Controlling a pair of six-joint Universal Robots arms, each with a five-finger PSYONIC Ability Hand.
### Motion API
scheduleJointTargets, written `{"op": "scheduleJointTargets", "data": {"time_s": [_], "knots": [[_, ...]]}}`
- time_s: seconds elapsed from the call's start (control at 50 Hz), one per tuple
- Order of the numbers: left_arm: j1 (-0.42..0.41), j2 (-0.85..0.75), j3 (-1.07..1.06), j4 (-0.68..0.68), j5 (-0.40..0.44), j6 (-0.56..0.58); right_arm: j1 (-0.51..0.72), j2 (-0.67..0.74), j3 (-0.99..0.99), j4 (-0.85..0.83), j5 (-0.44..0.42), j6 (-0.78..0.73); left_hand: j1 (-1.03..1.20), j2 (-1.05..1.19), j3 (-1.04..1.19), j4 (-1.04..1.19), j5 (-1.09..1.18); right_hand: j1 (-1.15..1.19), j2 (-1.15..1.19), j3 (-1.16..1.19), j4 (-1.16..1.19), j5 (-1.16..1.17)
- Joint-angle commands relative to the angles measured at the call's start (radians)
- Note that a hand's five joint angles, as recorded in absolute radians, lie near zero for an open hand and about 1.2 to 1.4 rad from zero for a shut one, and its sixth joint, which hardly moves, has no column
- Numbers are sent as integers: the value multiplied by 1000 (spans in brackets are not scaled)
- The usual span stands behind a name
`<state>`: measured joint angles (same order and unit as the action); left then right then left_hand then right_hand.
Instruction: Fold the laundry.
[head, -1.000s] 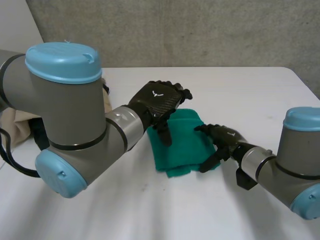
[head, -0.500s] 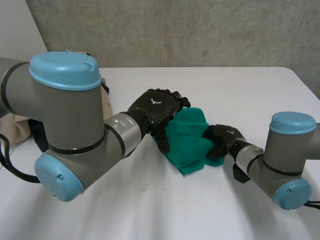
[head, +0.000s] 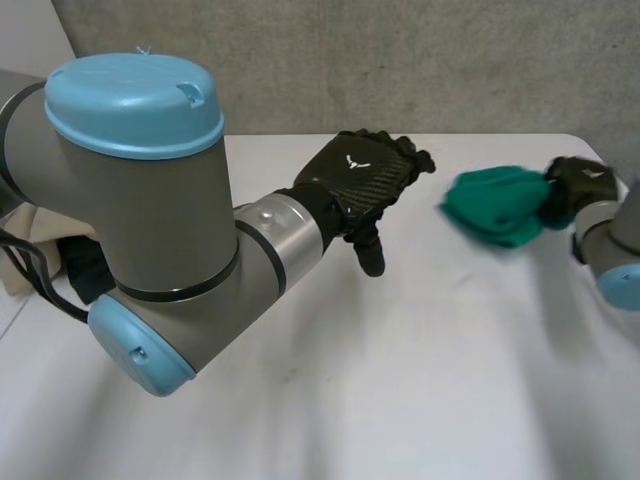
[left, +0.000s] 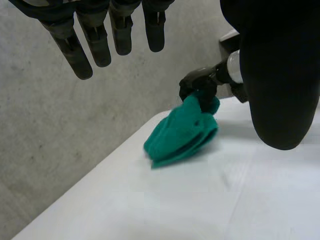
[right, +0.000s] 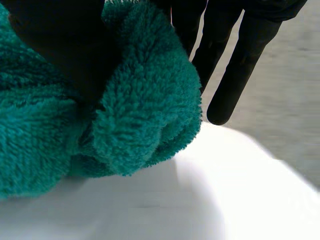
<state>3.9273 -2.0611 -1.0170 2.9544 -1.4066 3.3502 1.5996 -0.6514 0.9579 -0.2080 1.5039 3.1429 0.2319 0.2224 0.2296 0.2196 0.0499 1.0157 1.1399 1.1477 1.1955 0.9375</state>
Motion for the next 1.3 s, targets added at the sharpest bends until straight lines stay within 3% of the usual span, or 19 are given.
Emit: {"op": "scheduleJointTargets", "data": {"time_s": [0.02, 0.16, 0.48, 0.5, 0.52, 0.64, 0.78, 0.88, 0.96, 0.98, 1.04, 1.08, 1.1, 1.16, 1.18, 1.3], "knots": [[-23, 1, 12, 0, 0, 0, -107, 220, -361, 133, 1, -63, -33, -24, -31, -21, -26, 381, 256, 249, 201, 284], [-43, 1, 20, 0, 0, 0, -167, 392, -691, 291, -1, -138, -33, -24, -31, -21, -26, 381, 256, 249, 201, 284], [-56, -14, 20, 0, 0, 0, -201, 409, -739, 297, 19, -279, -33, -24, -31, -21, -26, 381, 256, 249, 201, 284], [-56, -13, 21, 0, 0, -2, -201, 409, -737, 297, 22, -280, -33, -24, -31, -21, -26, 129, 5, -3, -51, 32], [-56, -13, 20, 0, 0, -2, -198, 409, -731, 297, 25, -285, -33, -24, -31, -21, -26, -830, -954, -962, -1010, -926], [-56, -8, 26, 0, 0, -26, -190, 394, -682, 297, 77, -336, -51, -41, -48, -38, -43, -841, -965, -973, -1021, -938], [-53, 7, 29, 2, -2, -54, -184, 161, -403, 256, 196, -449, -54, -44, -51, -41, -46, -841, -965, -973, -1021, -938], [-31, 42, 28, 5, -14, -55, -179, -103, -73, 23, 167, -461, -39, -29, -37, -27, -31, -841, -965, -973, -1021, -938], [44, 76, 9, 44, -73, -54, -159, -318, 237, -209, 41, -458, -36, -26, -34, -24, -28, -841, -965, -973, -1021, -938], [96, 91, -1, 73, -122, -46, -142, -389, 346, -281, -29, -458, -36, -26, -34, -24, -28, -841, -965, -973, -1021, -938], [202, 107, -17, 124, -199, -29, -87, -505, 543, -384, -189, -463, -36, -26, -34, -24, -28, -841, -965, -973, -1021, -938], [265, 102, -22, 149, -218, -11, -58, -546, 614, -399, -240, -468, -42, -32, -40, -30, -34, -841, -965, -973, -1021, -938], [327, 92, -31, 169, -219, 24, -25, -616, 704, -390, -310, -468, -45, -35, -43, -33, -37, -841, -965, -973, -1021, -938], [427, 49, -46, 196, -216, 98, 0, -688, 792, -352, -361, -471, -45, -35, -43, -33, -37, -841, -965, -973, -1021, -938], [494, -3, -51, 221, -215, 173, 16, -715, 830, -314, -372, -475, -45, -35, -43, -33, -37, -841, -965, -973, -1021, -938], [661, -163, -40, 325, -173, 389, 49, -735, 897, -183, -375, -509, -30, -21, -28, -18, -23, -841, -965, -973, -1021, -938]]}}
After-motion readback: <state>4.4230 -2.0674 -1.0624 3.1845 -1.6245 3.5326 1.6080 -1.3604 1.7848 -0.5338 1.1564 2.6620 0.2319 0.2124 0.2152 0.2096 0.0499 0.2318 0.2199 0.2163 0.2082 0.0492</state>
